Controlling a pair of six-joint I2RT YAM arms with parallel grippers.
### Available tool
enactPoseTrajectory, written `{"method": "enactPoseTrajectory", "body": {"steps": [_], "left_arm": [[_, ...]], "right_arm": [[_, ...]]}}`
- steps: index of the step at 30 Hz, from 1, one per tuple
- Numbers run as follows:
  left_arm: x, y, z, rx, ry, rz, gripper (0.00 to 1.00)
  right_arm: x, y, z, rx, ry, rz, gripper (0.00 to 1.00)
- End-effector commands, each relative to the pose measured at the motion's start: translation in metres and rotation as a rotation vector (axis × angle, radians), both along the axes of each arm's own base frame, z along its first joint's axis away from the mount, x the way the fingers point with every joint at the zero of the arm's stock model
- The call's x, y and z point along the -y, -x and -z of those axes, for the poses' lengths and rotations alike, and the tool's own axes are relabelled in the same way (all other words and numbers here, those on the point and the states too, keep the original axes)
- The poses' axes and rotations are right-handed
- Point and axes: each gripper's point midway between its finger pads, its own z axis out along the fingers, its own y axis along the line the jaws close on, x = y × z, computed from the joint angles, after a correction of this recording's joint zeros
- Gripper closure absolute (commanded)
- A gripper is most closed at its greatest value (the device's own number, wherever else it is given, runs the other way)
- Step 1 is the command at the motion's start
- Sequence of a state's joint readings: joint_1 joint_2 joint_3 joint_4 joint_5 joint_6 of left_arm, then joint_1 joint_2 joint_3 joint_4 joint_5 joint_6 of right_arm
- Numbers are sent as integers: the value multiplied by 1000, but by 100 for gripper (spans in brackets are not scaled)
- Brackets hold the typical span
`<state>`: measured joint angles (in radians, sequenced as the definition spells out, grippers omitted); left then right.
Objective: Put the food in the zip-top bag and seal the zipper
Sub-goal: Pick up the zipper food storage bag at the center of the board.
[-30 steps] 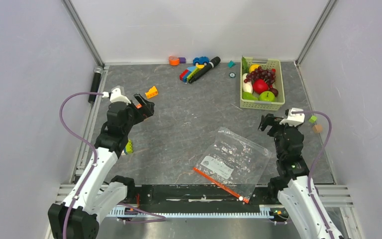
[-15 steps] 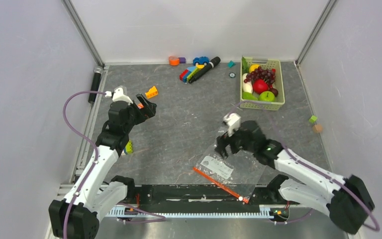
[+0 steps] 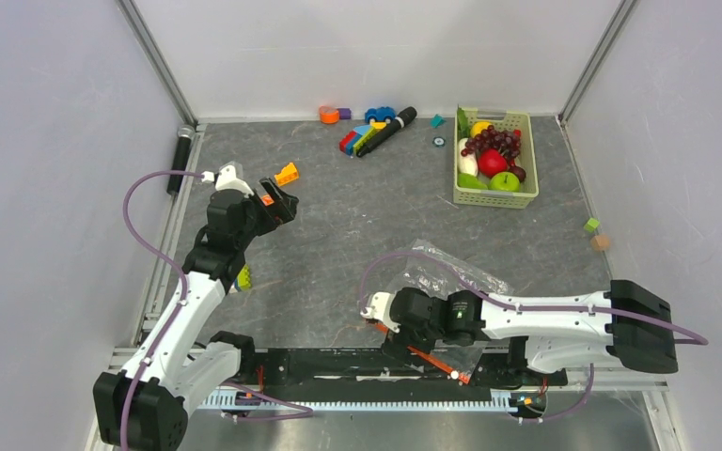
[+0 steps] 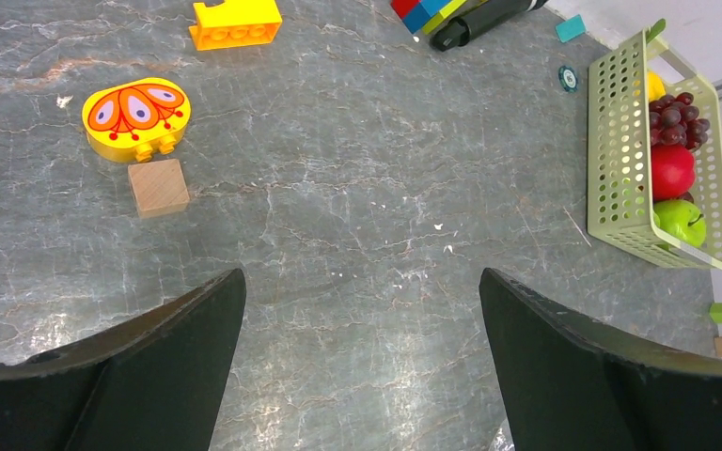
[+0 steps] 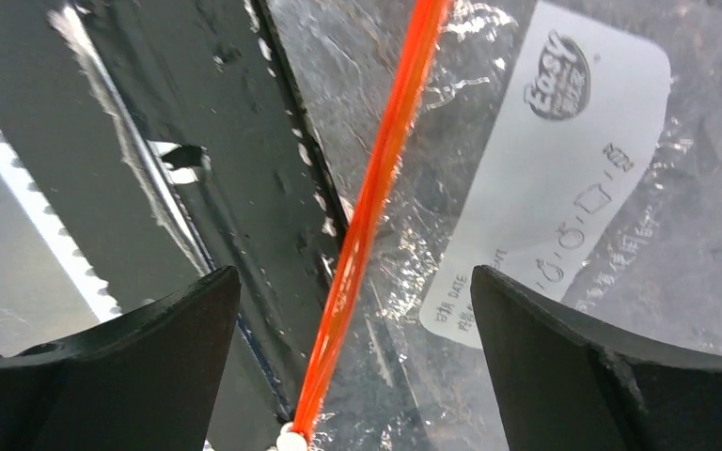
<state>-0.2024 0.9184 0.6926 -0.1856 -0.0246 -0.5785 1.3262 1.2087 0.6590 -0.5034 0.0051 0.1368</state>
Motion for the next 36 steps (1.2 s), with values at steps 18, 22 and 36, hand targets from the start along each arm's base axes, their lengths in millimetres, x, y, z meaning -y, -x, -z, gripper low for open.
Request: {"method": "enactPoseTrajectory", "body": {"steps": [18, 22, 36], "left_arm": [[1, -3, -25, 79, -24, 34, 0], [6, -1, -26, 80, -11, 60, 0], [22, 7, -38, 111, 31, 150, 0]], "right_arm": [[31, -25, 24, 138, 113, 147, 64], [16, -35, 6, 184, 29, 172, 84], [-36, -102, -83, 428, -323, 342, 100]]}}
